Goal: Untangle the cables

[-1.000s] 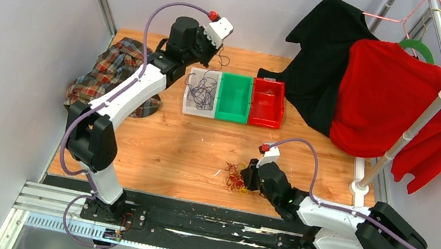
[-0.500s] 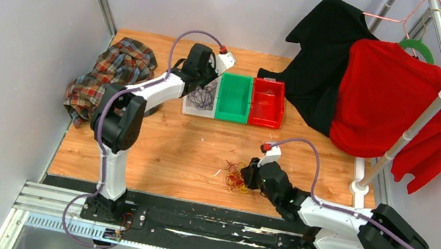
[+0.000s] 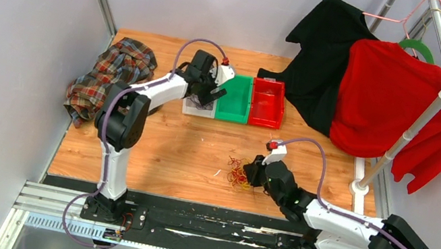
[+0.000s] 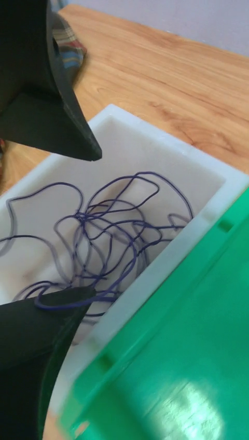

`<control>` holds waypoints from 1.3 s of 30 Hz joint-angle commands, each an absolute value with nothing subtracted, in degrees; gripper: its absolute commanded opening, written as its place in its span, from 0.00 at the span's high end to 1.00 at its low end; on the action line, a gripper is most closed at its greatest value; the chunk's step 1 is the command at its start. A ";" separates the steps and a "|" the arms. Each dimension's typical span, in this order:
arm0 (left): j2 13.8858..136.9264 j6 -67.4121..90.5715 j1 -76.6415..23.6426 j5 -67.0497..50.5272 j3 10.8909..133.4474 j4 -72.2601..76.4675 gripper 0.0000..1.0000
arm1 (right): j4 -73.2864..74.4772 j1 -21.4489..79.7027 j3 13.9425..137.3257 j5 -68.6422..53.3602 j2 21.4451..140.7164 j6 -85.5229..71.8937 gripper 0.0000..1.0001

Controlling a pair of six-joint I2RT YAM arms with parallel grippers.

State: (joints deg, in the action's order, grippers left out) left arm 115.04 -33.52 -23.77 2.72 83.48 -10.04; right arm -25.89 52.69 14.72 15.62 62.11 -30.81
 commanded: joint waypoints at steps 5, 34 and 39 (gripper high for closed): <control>100.17 -34.35 -23.92 -16.20 92.46 -39.06 0.02 | -25.14 51.55 16.74 14.89 58.17 -28.81 0.99; 91.78 -34.48 -37.93 -52.52 83.28 -51.31 0.43 | -30.18 51.59 28.20 -3.81 62.43 -26.28 0.99; 91.94 -31.45 -38.23 -47.94 83.24 -48.01 0.62 | -30.58 51.61 28.32 -4.62 62.57 -26.37 0.99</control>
